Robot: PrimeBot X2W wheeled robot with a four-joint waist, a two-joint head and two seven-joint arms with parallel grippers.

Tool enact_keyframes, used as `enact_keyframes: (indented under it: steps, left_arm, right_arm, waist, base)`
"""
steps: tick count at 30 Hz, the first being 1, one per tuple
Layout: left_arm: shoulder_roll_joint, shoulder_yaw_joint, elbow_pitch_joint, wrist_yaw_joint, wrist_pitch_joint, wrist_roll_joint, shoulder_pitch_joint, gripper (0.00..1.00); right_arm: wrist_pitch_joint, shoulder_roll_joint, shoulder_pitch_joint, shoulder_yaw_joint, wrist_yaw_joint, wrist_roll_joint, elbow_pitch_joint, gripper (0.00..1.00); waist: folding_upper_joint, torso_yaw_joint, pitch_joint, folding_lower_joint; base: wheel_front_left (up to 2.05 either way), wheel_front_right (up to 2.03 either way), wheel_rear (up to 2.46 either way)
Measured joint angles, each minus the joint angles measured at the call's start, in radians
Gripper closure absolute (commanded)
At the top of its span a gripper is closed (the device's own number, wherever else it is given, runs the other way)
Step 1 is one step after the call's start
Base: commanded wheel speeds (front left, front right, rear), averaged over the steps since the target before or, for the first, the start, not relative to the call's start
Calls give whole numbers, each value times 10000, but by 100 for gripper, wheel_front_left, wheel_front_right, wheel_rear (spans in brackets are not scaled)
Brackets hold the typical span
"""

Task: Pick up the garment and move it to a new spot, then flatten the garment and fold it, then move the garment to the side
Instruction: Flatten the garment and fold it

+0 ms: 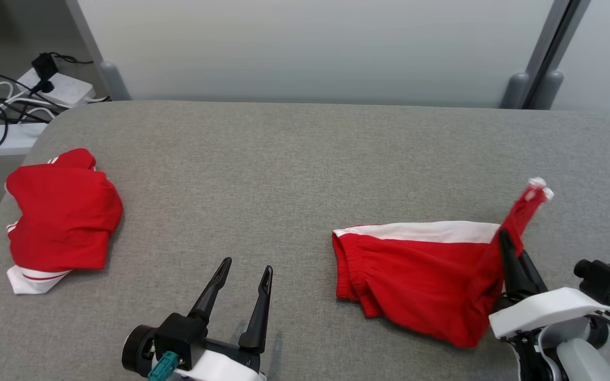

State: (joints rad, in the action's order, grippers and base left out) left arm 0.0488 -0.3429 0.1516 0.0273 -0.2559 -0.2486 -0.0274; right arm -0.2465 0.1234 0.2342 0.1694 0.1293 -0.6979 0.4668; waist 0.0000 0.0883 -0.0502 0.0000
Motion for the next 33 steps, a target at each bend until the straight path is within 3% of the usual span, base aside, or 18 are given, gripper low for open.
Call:
enact_keyframes:
  steps: [13,22,23,24,33]
  left_arm:
    - [0,-65,29,0,0,-88,-1,0]
    - [0,-148,48,6,0,-339,0,0]
    - [0,-150,48,6,0,-341,0,0]
    - [0,-153,48,12,0,-349,0,0]
    - [0,-146,111,90,0,-351,7,0]
  right_arm:
    - [934,-430,50,1455,0,-163,-922,100]
    - [1549,-573,54,2546,0,-144,-529,100]
    - [1645,-577,51,2644,0,-144,-453,94]
    - [1724,-583,47,2719,0,-150,-389,2]
    - [2199,-614,-126,3747,0,-1200,-748,0]
  waist:
    - [0,898,98,-1]
    - [0,1366,50,0]
    - [0,1377,37,0]
    - [0,1383,29,0]
    - [0,1230,231,-1]
  base:
    - [0,0,0]
    - [0,0,0]
    - [0,0,0]
    - [0,0,0]
    - [0,0,0]
